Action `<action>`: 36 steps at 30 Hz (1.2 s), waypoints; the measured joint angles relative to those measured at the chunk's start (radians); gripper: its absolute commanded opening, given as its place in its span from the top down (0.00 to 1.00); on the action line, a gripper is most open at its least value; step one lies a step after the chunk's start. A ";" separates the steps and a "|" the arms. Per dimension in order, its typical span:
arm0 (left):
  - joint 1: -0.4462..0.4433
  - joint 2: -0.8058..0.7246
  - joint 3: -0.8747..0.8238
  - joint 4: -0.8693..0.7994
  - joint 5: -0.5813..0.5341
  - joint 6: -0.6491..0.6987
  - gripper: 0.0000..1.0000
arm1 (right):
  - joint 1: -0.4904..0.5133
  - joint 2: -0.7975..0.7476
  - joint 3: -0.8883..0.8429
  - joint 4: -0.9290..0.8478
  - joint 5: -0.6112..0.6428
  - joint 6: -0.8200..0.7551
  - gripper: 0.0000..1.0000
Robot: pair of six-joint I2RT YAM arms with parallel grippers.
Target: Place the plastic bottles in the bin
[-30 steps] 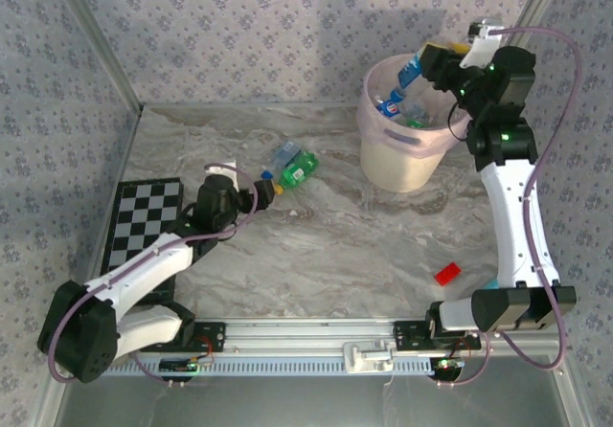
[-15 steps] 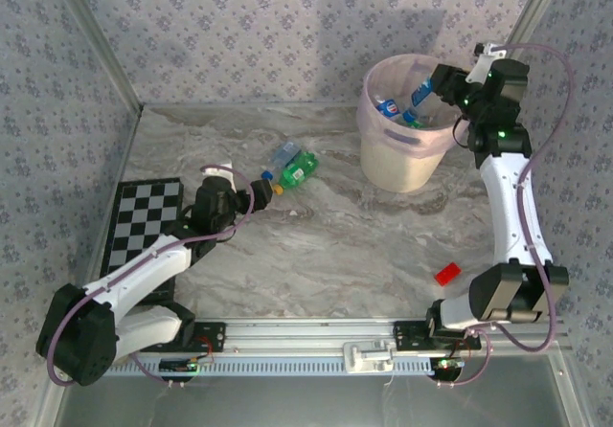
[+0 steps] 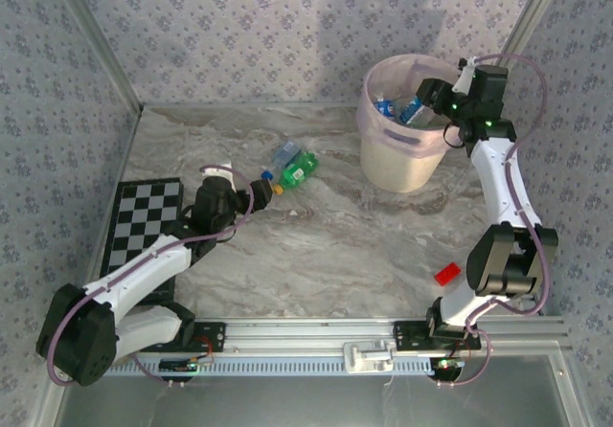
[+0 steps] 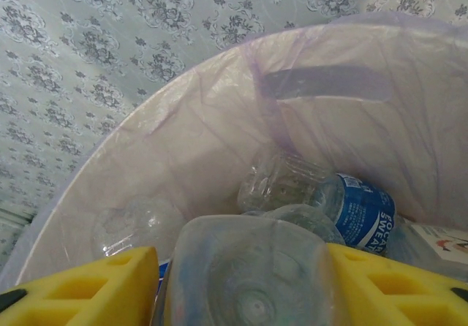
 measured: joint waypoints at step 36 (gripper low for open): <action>0.088 0.394 0.319 -0.082 0.250 0.205 0.05 | 0.386 -0.297 -0.184 -0.039 0.127 -0.072 0.00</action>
